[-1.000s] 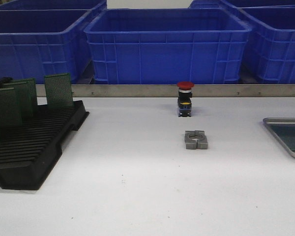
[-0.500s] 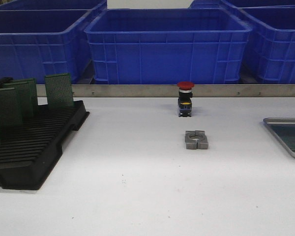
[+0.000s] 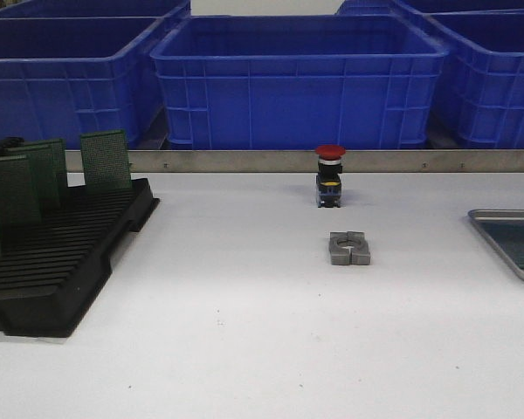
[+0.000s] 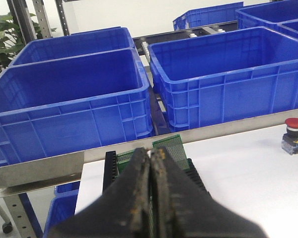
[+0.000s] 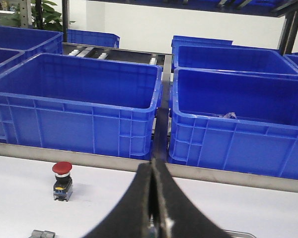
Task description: Place circuit board on tray
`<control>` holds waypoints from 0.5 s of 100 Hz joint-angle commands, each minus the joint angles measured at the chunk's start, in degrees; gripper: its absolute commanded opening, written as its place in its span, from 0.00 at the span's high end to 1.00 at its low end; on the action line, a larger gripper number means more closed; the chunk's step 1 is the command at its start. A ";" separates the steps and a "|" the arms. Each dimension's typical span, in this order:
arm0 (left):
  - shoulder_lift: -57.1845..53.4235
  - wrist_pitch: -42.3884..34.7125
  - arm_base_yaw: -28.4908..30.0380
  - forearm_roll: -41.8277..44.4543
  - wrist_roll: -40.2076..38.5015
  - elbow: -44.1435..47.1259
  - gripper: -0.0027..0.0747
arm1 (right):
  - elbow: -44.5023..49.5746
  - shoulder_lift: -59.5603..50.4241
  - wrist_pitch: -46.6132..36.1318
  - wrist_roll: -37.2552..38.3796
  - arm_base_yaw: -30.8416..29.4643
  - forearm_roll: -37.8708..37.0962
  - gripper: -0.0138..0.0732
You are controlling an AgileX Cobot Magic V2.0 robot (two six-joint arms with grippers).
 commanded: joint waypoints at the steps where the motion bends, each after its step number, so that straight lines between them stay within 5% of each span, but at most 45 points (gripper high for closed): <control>1: -2.44 -6.31 0.10 1.90 -1.69 1.72 0.99 | -1.43 0.36 -3.12 -0.61 0.13 0.72 0.92; 50: -16.43 -13.47 7.08 2.00 -5.19 18.29 0.99 | -1.43 0.36 -3.12 -0.61 0.13 0.72 0.92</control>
